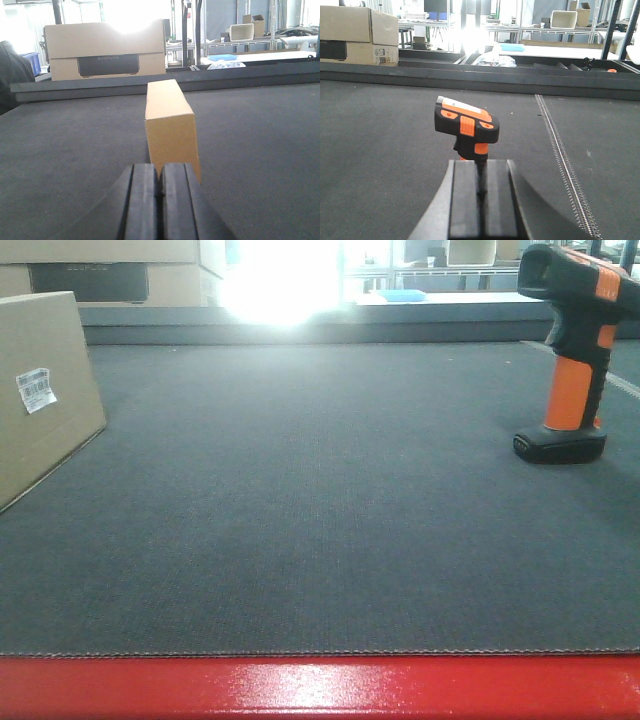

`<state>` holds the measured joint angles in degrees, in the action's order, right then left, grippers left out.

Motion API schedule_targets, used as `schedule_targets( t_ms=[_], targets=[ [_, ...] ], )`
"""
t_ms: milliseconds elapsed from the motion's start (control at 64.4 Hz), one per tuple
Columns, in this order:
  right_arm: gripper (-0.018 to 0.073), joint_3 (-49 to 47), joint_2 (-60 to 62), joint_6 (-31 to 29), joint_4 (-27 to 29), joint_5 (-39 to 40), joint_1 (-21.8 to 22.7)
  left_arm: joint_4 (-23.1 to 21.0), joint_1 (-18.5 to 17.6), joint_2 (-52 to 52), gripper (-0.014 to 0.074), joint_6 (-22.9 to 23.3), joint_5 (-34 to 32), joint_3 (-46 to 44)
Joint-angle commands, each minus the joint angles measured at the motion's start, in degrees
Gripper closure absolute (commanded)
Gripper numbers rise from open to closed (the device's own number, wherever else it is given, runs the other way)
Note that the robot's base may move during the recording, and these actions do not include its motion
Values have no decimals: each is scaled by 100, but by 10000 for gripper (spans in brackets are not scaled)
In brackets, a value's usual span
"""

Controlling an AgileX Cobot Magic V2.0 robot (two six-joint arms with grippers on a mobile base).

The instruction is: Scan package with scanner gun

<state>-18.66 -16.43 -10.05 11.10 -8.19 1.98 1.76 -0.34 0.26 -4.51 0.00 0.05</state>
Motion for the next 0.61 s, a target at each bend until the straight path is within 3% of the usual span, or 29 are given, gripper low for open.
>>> schedule_targets(
  t_ms=[0,357,590],
  targets=[
    [712,13,20,-58,-43,111,21,1,15,-26,707,26,-143,-5],
    [712,65,20,-46,-133,72,68,1,15,-26,707,26,-143,-5],
    [712,733,488,513,-307,108,479,1,15,-26,707,26,-143,-5]
  ],
)
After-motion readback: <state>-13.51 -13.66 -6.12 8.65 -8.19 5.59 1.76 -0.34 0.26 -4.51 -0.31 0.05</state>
